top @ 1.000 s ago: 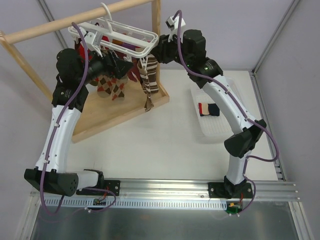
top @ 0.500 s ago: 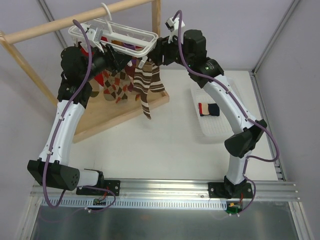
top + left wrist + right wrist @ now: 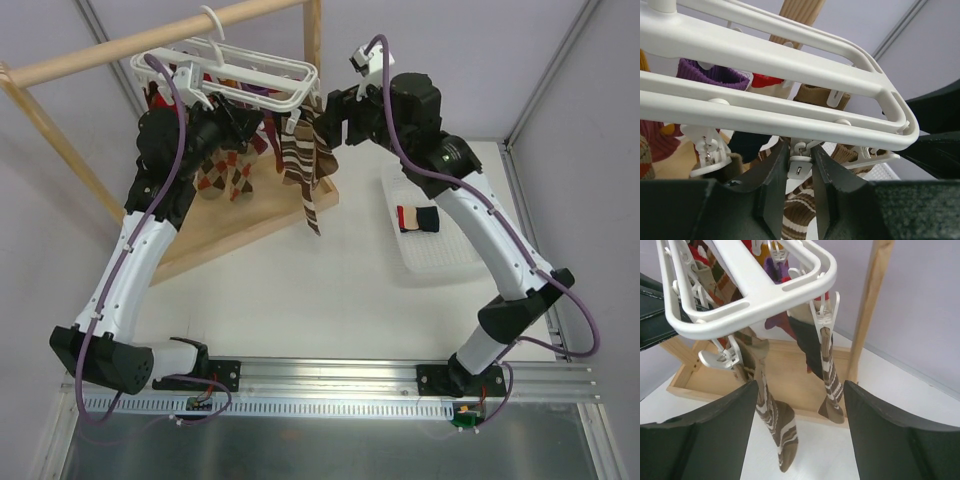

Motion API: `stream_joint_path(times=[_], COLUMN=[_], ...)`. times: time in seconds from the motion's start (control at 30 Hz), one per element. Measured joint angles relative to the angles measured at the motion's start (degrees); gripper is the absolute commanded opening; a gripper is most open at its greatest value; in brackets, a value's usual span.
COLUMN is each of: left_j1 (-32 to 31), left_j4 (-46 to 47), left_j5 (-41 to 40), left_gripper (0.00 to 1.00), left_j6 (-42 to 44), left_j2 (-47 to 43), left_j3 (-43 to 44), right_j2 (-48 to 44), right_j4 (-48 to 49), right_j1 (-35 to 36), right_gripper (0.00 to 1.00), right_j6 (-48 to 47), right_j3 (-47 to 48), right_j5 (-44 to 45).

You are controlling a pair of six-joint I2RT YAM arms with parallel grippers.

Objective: Clip the socks to the hanger
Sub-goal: Open the clamp at the hanger.

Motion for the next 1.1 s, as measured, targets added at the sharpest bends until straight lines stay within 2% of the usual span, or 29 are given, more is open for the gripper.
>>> stream_joint_path(times=[0.17,0.3,0.57,0.7,0.83,1.1], left_j1=[-1.4,-2.5,-4.8,-5.5,-5.9,-5.9], left_j4=[0.0,0.0,-2.8,-3.2,-4.3,-5.8], left_j5=[-4.3,-6.6,-9.2,-10.2,-11.6,-12.5], left_gripper=[0.21,0.18,0.17,0.17,0.17,0.18], left_j6=[-3.5,-6.8,-10.7,-11.9,-12.0,-12.0], left_j2=[-2.7,-3.8,-3.1,-3.0,-3.1,-3.5], left_j3=[-1.3,-1.6,-0.7,-0.5,-0.4,-0.3], right_j2=[-3.9,-4.2,-3.5,-0.2,4.5,9.2], right_j4=[-0.5,0.0,1.8,3.3,4.1,4.2], right_j1=[3.8,8.4,12.3,12.9,12.9,12.9], right_gripper=[0.71,0.63,0.59,0.54,0.54,0.5], right_j6=[-3.3,-5.1,-5.8,-5.7,-5.1,-4.4], right_j3=[-2.3,-3.2,-4.0,-1.0,3.1,5.2], right_j5=[4.0,4.2,2.8,1.9,0.1,-0.1])
